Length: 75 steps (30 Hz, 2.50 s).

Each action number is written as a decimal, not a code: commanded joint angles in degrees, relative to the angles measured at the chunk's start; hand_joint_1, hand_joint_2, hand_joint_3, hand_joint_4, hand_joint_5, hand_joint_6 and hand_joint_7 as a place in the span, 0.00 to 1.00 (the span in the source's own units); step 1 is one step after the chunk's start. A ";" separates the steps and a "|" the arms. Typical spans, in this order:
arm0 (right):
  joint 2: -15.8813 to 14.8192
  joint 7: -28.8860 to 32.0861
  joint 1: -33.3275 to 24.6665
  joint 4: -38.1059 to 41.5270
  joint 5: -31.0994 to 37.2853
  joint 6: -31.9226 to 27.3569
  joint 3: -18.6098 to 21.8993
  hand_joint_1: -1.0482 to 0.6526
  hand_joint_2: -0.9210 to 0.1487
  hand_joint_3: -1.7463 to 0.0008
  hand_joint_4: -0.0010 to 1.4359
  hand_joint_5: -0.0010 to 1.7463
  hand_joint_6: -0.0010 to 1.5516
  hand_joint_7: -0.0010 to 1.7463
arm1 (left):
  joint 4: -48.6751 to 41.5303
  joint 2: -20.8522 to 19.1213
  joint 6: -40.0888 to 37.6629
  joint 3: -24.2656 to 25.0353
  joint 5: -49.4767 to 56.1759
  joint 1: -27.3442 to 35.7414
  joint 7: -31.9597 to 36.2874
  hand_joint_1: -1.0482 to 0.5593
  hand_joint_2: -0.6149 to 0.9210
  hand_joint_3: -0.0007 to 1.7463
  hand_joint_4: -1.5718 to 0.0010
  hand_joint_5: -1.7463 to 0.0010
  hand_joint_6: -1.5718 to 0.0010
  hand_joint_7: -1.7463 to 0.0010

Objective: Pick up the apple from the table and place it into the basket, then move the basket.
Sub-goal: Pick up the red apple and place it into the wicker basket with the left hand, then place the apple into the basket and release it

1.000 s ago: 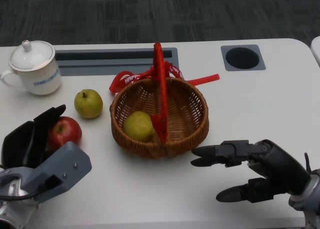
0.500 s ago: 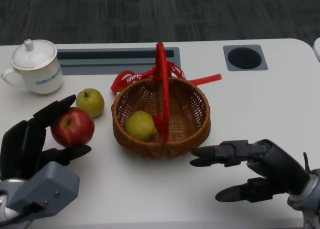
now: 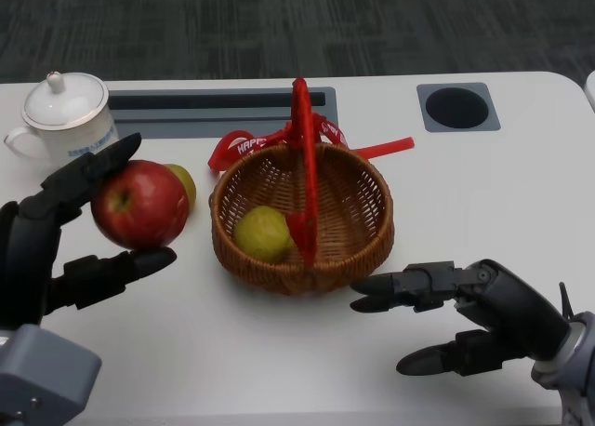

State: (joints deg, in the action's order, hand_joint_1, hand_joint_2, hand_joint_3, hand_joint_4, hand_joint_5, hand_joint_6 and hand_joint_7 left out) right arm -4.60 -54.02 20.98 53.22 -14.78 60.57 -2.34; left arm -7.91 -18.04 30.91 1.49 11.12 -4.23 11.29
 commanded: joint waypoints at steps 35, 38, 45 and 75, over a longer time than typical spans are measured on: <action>0.06 1.72 -1.27 -2.26 -2.56 4.67 1.46 0.31 0.00 1.00 0.57 0.00 0.45 0.00 | -30.22 4.96 -3.64 -7.30 -2.62 -28.39 -23.97 0.34 0.95 0.00 0.72 1.00 0.72 1.00; -0.42 1.20 -0.73 -3.23 -3.63 5.23 1.78 0.31 0.00 1.00 0.56 0.00 0.44 0.00 | -30.25 3.02 -1.95 -8.03 -3.04 -28.68 -28.86 0.30 0.95 0.00 0.87 1.00 0.84 1.00; -2.46 -1.59 1.86 -8.89 -8.95 3.57 2.59 0.31 0.00 1.00 0.55 0.00 0.43 0.00 | -25.95 0.00 -3.83 -7.84 -4.19 -27.96 -35.40 0.19 0.93 0.00 1.00 1.00 0.92 1.00; -5.20 -1.78 18.94 -1.36 2.04 3.36 -0.33 0.36 0.04 1.00 0.55 0.00 0.46 0.01 | -8.79 -4.17 -1.78 -0.93 -13.01 -9.70 -38.02 0.27 0.94 0.00 0.88 0.99 0.81 0.99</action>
State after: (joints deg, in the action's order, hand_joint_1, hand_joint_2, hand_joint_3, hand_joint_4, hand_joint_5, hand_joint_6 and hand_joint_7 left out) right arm -8.45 -56.55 36.60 51.11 -13.77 63.66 -2.72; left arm -17.54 -21.15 28.42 -0.30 -0.88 -15.02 -26.48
